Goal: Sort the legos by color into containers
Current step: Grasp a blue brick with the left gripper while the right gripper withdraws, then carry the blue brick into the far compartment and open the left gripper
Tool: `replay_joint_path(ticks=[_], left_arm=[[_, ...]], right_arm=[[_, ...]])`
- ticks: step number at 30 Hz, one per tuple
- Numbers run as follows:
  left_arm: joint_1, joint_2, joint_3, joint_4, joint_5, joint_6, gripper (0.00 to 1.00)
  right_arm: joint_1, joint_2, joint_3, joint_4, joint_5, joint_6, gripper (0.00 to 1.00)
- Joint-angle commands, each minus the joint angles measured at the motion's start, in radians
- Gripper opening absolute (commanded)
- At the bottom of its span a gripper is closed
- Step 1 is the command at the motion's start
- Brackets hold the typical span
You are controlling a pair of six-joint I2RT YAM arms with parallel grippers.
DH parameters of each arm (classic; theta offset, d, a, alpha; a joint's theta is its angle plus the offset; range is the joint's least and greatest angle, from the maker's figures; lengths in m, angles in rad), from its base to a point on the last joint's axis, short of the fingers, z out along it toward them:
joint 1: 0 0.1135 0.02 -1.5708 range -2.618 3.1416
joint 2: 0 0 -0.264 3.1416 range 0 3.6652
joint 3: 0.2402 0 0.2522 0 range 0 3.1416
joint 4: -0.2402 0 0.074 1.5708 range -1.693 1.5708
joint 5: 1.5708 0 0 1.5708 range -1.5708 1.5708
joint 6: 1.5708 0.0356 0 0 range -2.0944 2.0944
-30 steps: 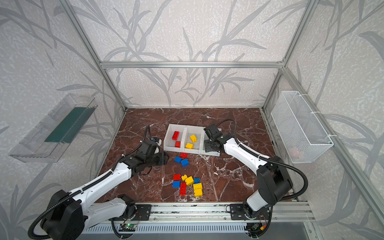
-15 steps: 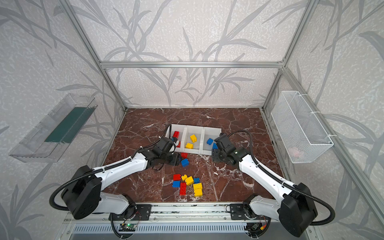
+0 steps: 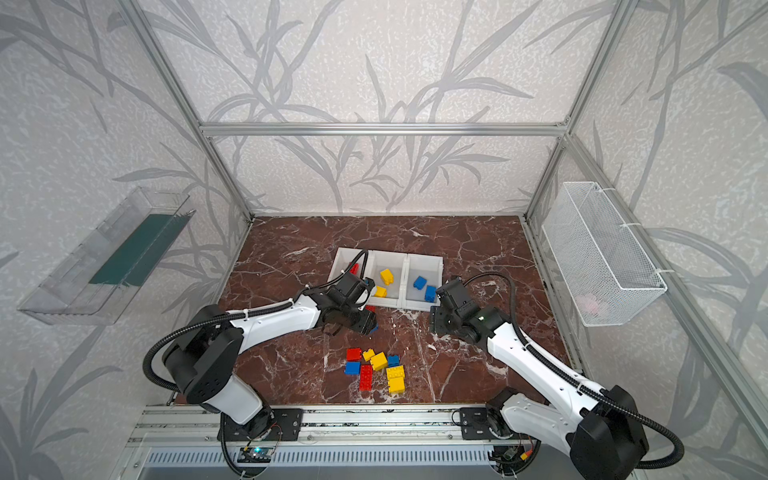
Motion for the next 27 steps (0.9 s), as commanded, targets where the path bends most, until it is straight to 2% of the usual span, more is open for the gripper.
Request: replay_joint_path(ticks=[1, 13, 27], left_arm=[[-0.012, 0.012, 0.025, -0.008, 0.015, 0.029, 0.65], [-0.044, 0.06, 0.056, -0.016, 0.014, 0.046, 0.58], [-0.058, 0.107, 0.09, -0.027, 0.016, 0.041, 0.36]], right_arm=[[0.002, -0.012, -0.005, -0.016, 0.001, 0.013, 0.73], [0.003, 0.003, -0.004, -0.005, -0.005, 0.013, 0.73], [0.004, 0.005, 0.0, -0.015, -0.002, 0.012, 0.73]])
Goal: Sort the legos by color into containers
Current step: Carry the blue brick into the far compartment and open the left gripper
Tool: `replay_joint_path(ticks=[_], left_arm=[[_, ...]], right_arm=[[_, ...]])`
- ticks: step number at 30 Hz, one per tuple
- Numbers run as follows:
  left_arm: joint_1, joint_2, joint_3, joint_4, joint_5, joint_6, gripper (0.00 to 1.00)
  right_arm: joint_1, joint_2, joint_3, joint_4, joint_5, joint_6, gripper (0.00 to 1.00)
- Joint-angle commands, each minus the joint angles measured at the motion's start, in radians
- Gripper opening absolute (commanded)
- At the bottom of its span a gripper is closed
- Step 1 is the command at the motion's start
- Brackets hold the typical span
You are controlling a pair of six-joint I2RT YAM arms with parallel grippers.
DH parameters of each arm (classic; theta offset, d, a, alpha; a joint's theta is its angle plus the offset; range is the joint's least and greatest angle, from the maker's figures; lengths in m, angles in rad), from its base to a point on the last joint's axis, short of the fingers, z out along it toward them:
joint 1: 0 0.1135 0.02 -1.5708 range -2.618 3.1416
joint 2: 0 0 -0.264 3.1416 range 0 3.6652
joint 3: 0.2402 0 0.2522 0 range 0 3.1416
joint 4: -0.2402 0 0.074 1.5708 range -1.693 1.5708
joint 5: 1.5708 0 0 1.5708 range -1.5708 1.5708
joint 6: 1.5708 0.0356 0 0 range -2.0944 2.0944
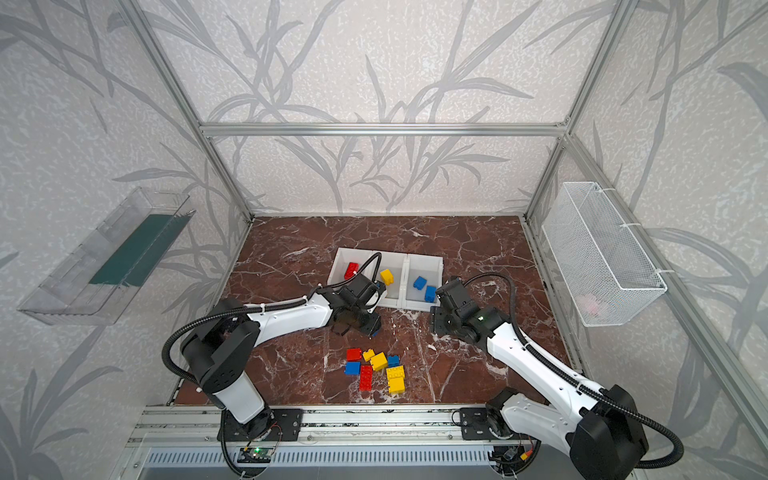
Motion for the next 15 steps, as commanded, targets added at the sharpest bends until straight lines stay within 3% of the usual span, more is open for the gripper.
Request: replay_joint_path(ticks=[1, 9, 15], left_arm=[[-0.013, 0.021, 0.024, -0.022, 0.003, 0.009, 0.34], [-0.014, -0.029, 0.047, -0.058, -0.017, -0.004, 0.28], [-0.009, -0.1, 0.133, -0.096, -0.112, 0.0, 0.28]], right_arm=[[0.004, 0.002, 0.0, -0.016, 0.002, 0.009, 0.73], [0.003, -0.006, -0.009, -0.018, 0.006, 0.009, 0.72], [0.004, -0.044, -0.028, -0.022, 0.022, 0.009, 0.72]])
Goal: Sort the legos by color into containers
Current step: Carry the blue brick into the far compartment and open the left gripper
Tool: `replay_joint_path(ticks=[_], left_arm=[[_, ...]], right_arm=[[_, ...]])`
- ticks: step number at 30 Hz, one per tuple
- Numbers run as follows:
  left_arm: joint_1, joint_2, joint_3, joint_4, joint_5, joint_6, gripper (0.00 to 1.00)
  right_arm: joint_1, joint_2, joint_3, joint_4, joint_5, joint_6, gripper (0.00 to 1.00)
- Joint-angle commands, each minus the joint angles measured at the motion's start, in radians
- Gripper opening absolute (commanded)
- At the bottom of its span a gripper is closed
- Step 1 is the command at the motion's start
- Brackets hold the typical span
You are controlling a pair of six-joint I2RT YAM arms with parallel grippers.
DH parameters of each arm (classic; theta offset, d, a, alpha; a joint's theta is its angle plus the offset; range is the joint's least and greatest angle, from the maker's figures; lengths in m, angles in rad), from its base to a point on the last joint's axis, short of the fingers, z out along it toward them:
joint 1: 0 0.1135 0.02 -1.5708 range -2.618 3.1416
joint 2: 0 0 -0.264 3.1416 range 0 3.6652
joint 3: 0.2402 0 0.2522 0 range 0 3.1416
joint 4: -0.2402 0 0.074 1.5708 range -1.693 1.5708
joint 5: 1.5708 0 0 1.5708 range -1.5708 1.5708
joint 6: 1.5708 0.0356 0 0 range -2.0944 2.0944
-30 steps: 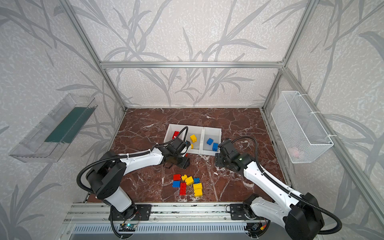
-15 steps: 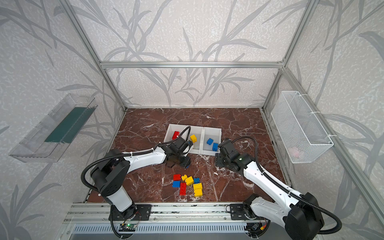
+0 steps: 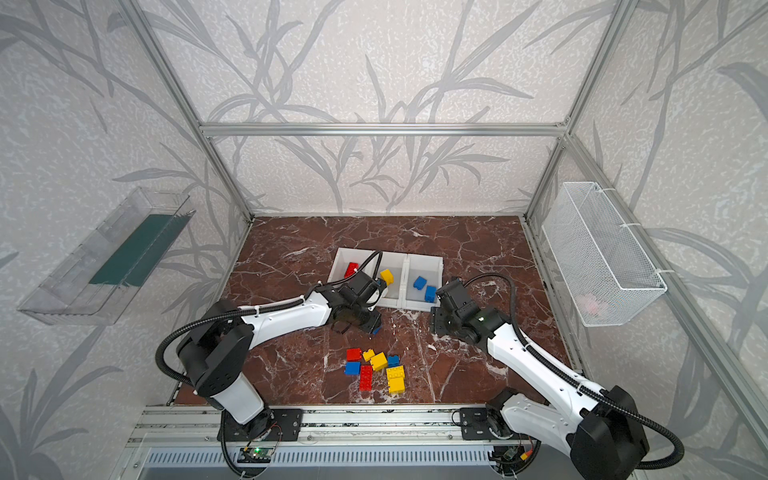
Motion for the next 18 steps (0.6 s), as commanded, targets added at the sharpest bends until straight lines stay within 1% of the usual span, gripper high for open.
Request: replay_joint_path(ticks=[1, 5, 9, 18], left_arm=[[0.002, -0.059, 0.088, -0.023, -0.076, 0.013, 0.28], [0.001, -0.035, 0.177, -0.001, -0.036, 0.045, 0.28], [0.001, 0.039, 0.294, 0.004, 0.025, 0.051, 0.28], [-0.012, 0.241, 0.531, 0.002, 0.036, 0.001, 0.28]], right_arm=[[0.004, -0.037, -0.017, -0.022, 0.023, 0.008, 0.72], [0.003, -0.068, -0.025, -0.027, 0.037, 0.008, 0.72], [0.002, -0.106, -0.034, -0.034, 0.047, 0.009, 0.72], [0.002, -0.148, -0.079, -0.052, -0.007, -0.022, 0.72]])
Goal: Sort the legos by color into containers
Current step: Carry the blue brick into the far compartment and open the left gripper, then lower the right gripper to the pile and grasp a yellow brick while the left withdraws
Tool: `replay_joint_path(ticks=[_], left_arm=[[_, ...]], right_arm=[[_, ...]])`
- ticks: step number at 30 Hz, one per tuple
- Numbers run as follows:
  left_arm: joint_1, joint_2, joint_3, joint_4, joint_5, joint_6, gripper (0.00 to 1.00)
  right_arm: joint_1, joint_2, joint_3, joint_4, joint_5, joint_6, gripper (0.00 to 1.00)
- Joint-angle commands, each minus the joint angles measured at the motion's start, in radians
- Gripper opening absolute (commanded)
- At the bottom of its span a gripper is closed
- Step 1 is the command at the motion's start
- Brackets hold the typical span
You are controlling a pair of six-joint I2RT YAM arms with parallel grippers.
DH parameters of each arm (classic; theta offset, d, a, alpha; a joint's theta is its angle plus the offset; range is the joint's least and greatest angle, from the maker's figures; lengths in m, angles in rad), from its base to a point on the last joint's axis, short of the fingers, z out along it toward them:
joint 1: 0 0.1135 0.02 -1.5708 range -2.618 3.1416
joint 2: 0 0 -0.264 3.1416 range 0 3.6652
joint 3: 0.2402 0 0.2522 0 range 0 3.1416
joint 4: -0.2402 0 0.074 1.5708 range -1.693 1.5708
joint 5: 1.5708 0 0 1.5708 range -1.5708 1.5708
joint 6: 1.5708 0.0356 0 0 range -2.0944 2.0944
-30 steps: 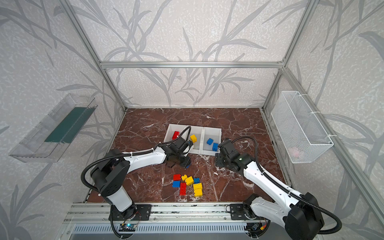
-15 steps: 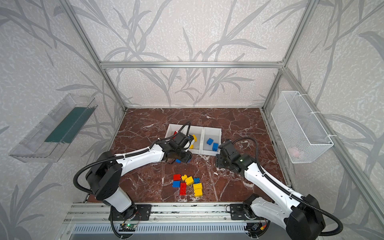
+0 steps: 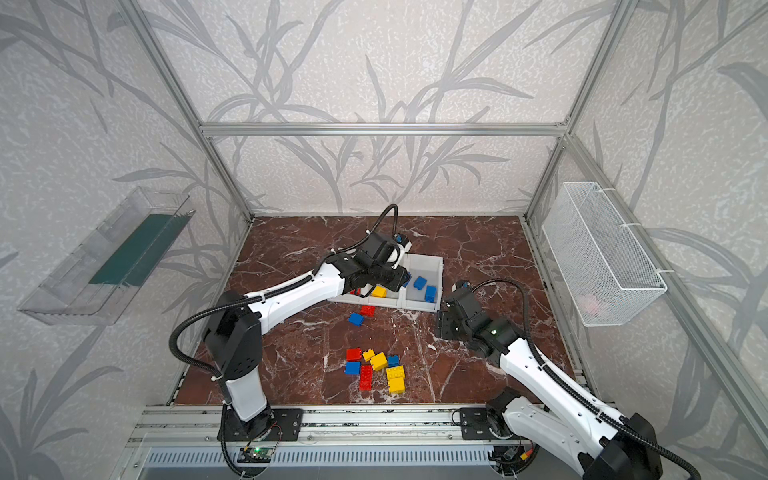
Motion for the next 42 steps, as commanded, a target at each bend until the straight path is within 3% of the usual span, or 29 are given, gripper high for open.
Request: replay_joint_path(ticks=[1, 8, 13, 18, 24, 31, 42], left_arm=[[-0.012, 0.06, 0.081, -0.016, 0.018, -0.011, 0.28], [-0.015, 0.188, 0.214, -0.053, 0.012, -0.036, 0.31], [-0.017, 0.221, 0.256, -0.058, -0.017, -0.057, 0.48], [-0.015, 0.2, 0.234, -0.052, -0.043, -0.062, 0.57], [-0.014, 0.098, 0.096, 0.038, -0.099, -0.099, 0.58], [0.006, -0.074, -0.111, 0.089, -0.194, -0.131, 0.6], [0.146, -0.388, -0.47, 0.099, -0.263, -0.21, 0.62]], right_arm=[[0.002, -0.016, -0.029, -0.035, -0.022, -0.016, 0.72], [0.003, -0.054, -0.065, -0.025, -0.039, -0.013, 0.72], [0.002, -0.068, -0.066, -0.053, -0.051, -0.039, 0.73], [0.001, -0.064, -0.061, -0.073, -0.041, -0.039, 0.73], [0.001, -0.068, -0.041, -0.088, -0.074, -0.074, 0.73], [0.014, 0.053, -0.007, -0.052, -0.197, -0.127, 0.71], [0.326, 0.154, -0.006, -0.032, -0.128, 0.014, 0.73]])
